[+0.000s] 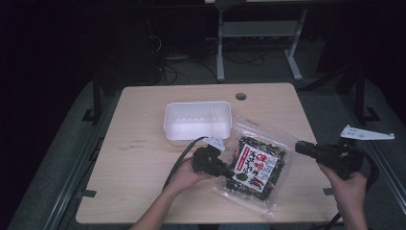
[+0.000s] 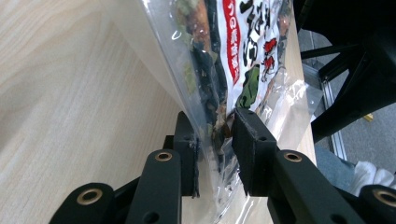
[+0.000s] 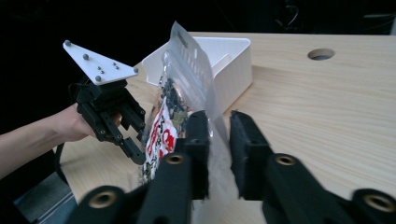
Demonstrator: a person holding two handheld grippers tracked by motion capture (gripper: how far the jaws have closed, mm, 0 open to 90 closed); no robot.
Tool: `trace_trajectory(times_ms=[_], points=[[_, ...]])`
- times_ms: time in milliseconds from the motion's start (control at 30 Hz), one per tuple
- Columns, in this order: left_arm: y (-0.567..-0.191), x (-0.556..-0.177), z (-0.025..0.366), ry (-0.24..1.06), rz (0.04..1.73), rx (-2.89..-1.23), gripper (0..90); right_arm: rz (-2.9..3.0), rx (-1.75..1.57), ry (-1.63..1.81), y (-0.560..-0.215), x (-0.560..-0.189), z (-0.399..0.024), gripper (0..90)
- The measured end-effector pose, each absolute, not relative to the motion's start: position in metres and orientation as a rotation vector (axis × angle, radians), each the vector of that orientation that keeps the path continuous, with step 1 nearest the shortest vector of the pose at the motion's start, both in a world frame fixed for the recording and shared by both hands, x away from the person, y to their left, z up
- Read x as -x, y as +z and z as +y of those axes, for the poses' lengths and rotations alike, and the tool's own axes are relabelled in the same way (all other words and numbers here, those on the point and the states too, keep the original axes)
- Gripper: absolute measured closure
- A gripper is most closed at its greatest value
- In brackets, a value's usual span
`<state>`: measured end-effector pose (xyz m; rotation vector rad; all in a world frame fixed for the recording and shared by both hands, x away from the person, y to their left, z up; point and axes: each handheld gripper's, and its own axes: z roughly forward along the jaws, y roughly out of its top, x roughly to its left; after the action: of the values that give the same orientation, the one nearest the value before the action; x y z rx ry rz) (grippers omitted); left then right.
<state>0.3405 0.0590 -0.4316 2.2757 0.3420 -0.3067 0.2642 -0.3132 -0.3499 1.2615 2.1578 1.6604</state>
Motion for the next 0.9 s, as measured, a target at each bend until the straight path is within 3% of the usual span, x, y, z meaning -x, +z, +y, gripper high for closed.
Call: trace_trajectory(times_ms=[67,200,900], points=[[-0.432,-0.34,0.059,-0.301,0.338,-2.281,71.3,2.164,-1.267,1.661,-0.352,-0.267,-0.312,67.6],[-0.431,-0.338,0.059,-0.287,0.314,-2.296,71.4,2.187,-1.287,1.661,-0.357,-0.274,-0.312,65.4],[-0.431,-0.333,0.059,-0.224,0.264,-2.324,71.7,2.281,-1.311,1.664,-0.376,-0.292,-0.308,60.4]])
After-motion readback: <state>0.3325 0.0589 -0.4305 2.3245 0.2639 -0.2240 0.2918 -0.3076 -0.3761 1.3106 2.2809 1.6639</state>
